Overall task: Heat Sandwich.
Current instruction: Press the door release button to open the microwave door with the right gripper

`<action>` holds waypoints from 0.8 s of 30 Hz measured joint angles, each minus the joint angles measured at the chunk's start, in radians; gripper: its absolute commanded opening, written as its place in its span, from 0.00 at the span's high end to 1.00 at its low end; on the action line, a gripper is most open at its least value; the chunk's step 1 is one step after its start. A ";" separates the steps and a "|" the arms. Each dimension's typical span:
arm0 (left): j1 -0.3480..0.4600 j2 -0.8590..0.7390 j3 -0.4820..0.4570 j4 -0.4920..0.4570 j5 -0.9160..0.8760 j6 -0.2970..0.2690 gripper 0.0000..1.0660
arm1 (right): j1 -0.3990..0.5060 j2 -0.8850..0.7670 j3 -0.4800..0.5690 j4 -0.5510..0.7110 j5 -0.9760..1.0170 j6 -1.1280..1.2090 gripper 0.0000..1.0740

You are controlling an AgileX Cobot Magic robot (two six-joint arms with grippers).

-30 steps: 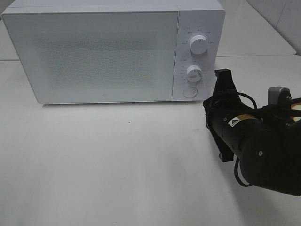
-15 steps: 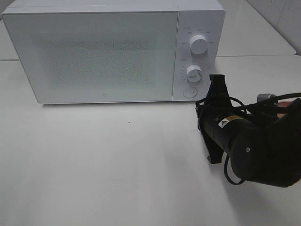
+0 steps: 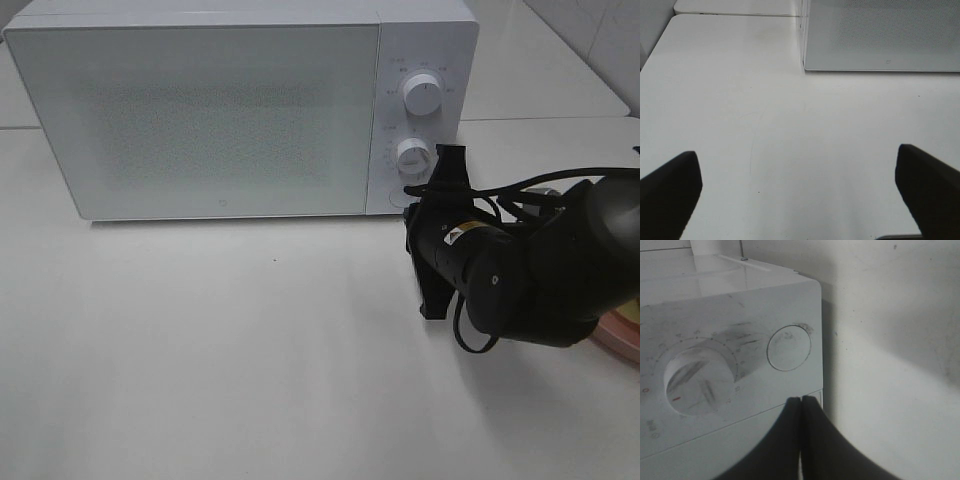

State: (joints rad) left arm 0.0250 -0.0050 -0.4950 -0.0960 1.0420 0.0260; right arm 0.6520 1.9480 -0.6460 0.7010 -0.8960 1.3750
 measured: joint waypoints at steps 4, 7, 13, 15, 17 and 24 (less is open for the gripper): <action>0.000 0.000 0.000 0.000 0.000 0.000 0.03 | -0.037 0.027 -0.018 -0.070 0.013 0.039 1.00; 0.000 0.000 0.000 0.000 0.000 0.000 0.03 | -0.062 0.044 -0.029 -0.129 0.016 0.081 1.00; 0.000 0.000 0.000 0.000 0.000 0.000 0.03 | -0.097 0.076 -0.061 -0.186 0.016 0.105 1.00; 0.000 0.000 0.000 0.000 0.000 0.000 0.03 | -0.107 0.093 -0.079 -0.197 0.017 0.108 1.00; 0.000 0.000 0.000 0.000 0.000 0.000 0.03 | -0.111 0.098 -0.085 -0.205 0.017 0.108 1.00; 0.000 0.000 0.000 0.000 0.000 0.000 0.03 | -0.142 0.128 -0.128 -0.226 0.020 0.108 1.00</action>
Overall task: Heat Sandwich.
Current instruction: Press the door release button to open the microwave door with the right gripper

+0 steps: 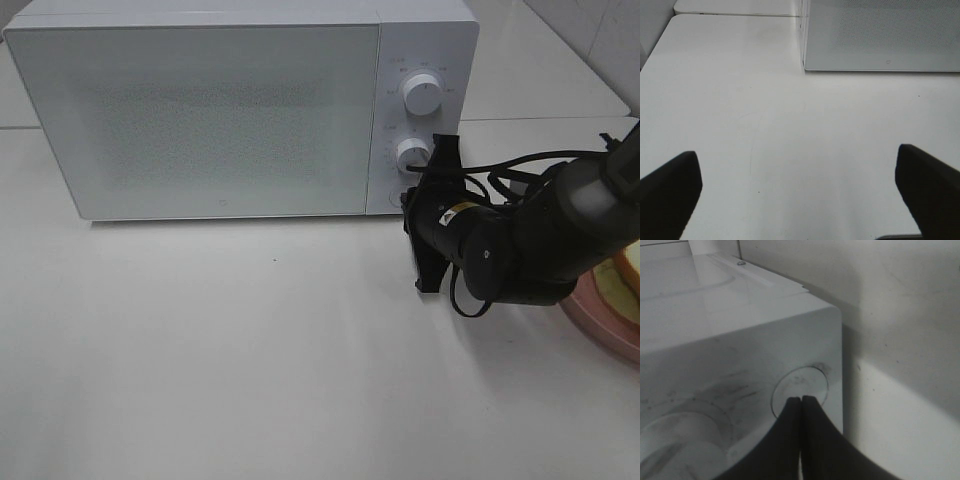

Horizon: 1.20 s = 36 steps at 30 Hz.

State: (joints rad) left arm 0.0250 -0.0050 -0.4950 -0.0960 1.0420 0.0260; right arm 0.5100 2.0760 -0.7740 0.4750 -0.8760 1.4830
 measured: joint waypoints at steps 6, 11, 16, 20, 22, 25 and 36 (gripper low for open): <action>0.000 0.000 0.000 0.000 0.000 0.000 0.03 | -0.030 0.008 -0.025 -0.006 0.017 -0.003 1.00; 0.000 0.000 0.000 0.000 0.000 0.000 0.03 | -0.031 0.009 -0.033 -0.009 0.035 -0.005 1.00; 0.000 0.000 0.000 0.000 0.000 0.000 0.03 | -0.031 0.014 -0.034 -0.014 0.047 -0.005 0.99; 0.000 0.000 0.000 0.000 0.000 0.000 0.03 | -0.031 0.015 -0.038 -0.014 0.049 -0.012 1.00; 0.000 0.000 0.000 0.000 0.000 0.000 0.03 | -0.031 0.019 -0.050 -0.014 0.051 -0.019 1.00; 0.000 0.000 0.000 0.000 0.000 0.000 0.03 | -0.031 0.033 -0.065 -0.015 0.065 -0.029 1.00; 0.000 0.000 0.000 0.000 0.000 0.000 0.03 | -0.028 0.049 -0.068 0.001 0.041 -0.057 0.99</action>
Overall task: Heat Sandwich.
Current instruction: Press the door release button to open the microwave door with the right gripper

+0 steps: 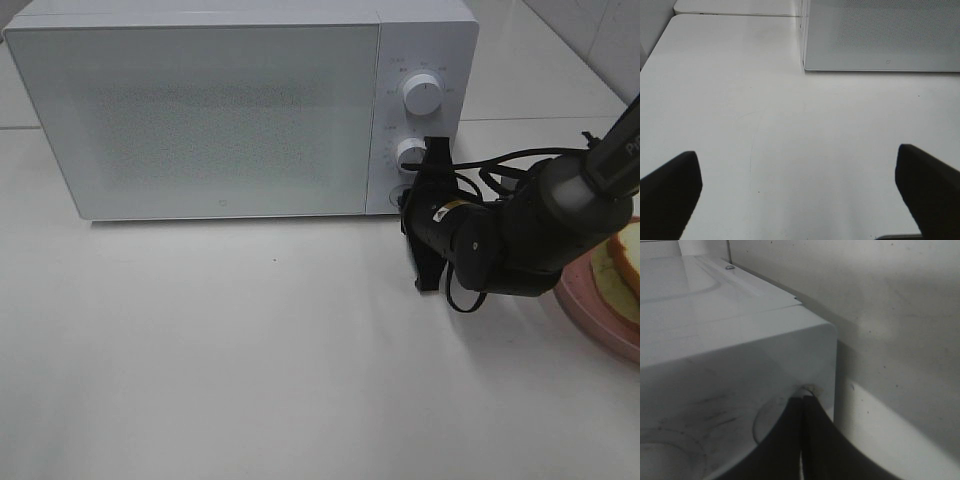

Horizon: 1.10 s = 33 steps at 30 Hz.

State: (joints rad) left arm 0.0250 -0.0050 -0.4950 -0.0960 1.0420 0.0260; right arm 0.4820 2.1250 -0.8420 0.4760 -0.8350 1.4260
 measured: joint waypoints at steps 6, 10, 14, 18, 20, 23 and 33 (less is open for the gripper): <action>0.000 0.000 0.000 0.000 0.000 0.000 0.03 | 0.000 -0.012 0.002 0.000 0.000 -0.012 0.99; 0.000 0.000 0.000 0.000 0.000 0.000 0.03 | 0.003 -0.021 0.002 0.003 0.003 -0.022 1.00; 0.000 0.000 0.000 0.000 0.000 0.000 0.03 | 0.003 -0.022 0.002 0.005 0.003 -0.021 1.00; 0.000 0.000 0.000 0.000 0.000 0.000 0.03 | 0.003 -0.022 0.002 0.010 0.001 -0.021 0.99; 0.000 0.000 0.000 0.000 0.000 0.000 0.03 | 0.007 -0.022 0.002 0.020 -0.002 -0.021 0.99; 0.000 0.000 0.000 0.000 0.000 0.000 0.03 | 0.007 -0.022 0.002 0.030 -0.005 -0.021 0.99; 0.000 0.000 0.000 0.000 0.000 0.000 0.03 | 0.018 -0.021 -0.034 0.103 0.018 -0.067 1.00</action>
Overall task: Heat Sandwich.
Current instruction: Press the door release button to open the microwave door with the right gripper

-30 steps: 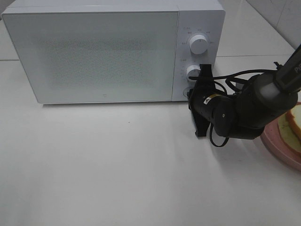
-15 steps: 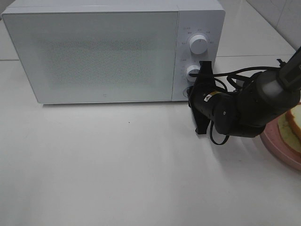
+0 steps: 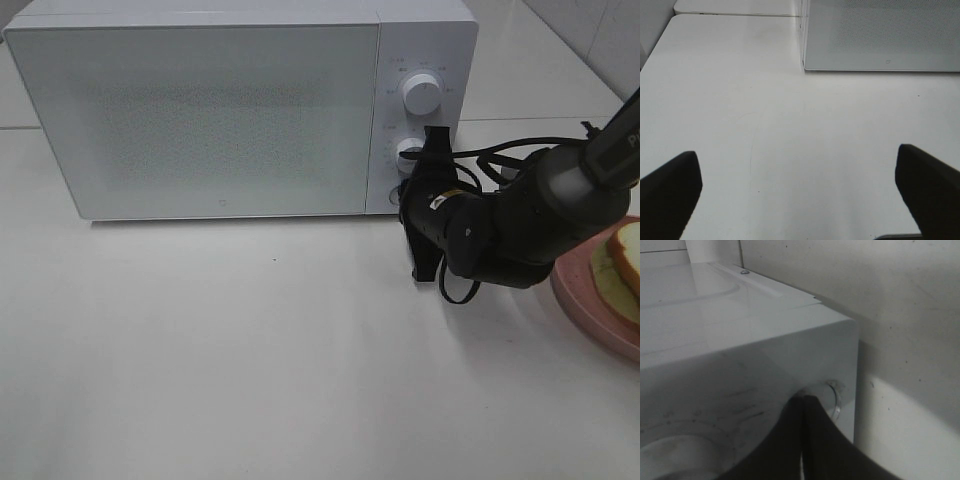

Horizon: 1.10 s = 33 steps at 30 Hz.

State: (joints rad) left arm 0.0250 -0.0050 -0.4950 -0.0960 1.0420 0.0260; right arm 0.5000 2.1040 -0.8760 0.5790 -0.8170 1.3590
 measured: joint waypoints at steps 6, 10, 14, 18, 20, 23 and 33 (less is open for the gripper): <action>0.000 0.000 0.000 0.000 0.000 0.000 0.03 | 0.006 0.031 -0.042 0.050 0.002 -0.040 1.00; 0.000 0.000 0.000 0.000 0.000 0.000 0.03 | 0.015 0.055 -0.058 0.077 -0.030 -0.045 1.00; 0.000 0.000 0.000 0.000 0.000 0.000 0.03 | 0.014 0.057 -0.069 0.086 -0.018 -0.074 1.00; 0.000 0.000 0.000 0.000 0.000 0.000 0.03 | 0.013 0.057 -0.069 0.086 -0.018 -0.084 1.00; 0.000 0.000 0.000 0.000 0.000 0.000 0.03 | 0.013 0.057 -0.069 0.085 -0.018 -0.085 1.00; 0.000 0.000 0.000 0.000 0.000 0.000 0.03 | 0.013 0.057 -0.069 0.085 -0.017 -0.085 1.00; 0.000 0.000 0.000 0.000 0.000 0.000 0.03 | 0.013 0.057 -0.072 0.085 -0.006 -0.088 1.00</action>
State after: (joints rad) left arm 0.0250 -0.0050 -0.4950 -0.0960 1.0420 0.0260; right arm 0.5130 2.1610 -0.9480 0.6640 -0.8230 1.2710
